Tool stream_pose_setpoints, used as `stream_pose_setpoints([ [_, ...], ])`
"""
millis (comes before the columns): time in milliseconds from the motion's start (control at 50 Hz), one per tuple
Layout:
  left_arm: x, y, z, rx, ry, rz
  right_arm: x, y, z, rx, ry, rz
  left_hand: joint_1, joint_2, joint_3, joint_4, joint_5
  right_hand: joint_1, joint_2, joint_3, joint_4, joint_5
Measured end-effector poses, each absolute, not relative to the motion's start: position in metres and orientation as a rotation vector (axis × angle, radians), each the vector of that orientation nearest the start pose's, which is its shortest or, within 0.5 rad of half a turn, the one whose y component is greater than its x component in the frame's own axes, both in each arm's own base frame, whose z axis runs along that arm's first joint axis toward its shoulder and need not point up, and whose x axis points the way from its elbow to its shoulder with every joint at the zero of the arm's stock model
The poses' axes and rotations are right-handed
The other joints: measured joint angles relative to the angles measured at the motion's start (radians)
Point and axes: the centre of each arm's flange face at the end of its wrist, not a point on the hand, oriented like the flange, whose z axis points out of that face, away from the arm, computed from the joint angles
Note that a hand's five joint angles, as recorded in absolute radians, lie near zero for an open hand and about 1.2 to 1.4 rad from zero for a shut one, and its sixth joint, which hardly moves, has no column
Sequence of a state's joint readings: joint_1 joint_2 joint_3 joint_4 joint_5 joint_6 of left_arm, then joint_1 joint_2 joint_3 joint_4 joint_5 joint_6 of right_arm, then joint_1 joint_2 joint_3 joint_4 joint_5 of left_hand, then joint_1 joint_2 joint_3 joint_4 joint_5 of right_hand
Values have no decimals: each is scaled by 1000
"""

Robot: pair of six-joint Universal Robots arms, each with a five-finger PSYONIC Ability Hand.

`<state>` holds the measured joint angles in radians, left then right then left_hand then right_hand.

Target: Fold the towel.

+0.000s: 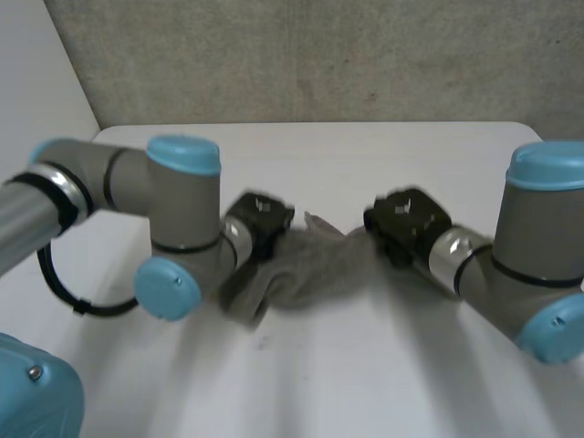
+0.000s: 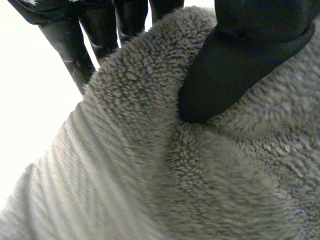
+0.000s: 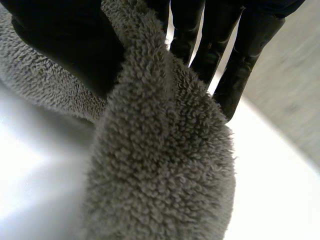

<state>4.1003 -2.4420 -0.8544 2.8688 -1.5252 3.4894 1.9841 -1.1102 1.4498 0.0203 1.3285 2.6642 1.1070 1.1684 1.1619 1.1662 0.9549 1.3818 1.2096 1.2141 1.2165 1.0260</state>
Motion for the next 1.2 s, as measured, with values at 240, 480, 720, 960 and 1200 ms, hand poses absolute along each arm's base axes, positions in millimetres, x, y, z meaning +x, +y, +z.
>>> stream_pose_setpoints([
  [240,-369,-338,355,508,1625,-2835,306,-335,303,-683,1306,-2605,12,42,51,50,28,2,0,0,0,0],
  [480,-337,-286,249,693,2107,-2527,312,-296,226,-1085,1677,-2095,12,44,52,51,28,4,1,3,0,3],
  [720,-292,-202,130,1038,2573,-1802,286,-235,146,-1545,2088,-1326,-106,-170,-156,-162,-123,4,3,3,1,3],
  [960,-279,-174,177,1047,2533,-1881,264,-226,180,-1339,2177,-1346,-841,-903,-897,-902,-861,-989,-853,-863,-866,-847],
  [1200,-291,-207,207,973,2453,-2033,230,-256,202,-978,2308,-1393,-797,-858,-852,-860,-828,-1015,-886,-892,-896,-879],
])
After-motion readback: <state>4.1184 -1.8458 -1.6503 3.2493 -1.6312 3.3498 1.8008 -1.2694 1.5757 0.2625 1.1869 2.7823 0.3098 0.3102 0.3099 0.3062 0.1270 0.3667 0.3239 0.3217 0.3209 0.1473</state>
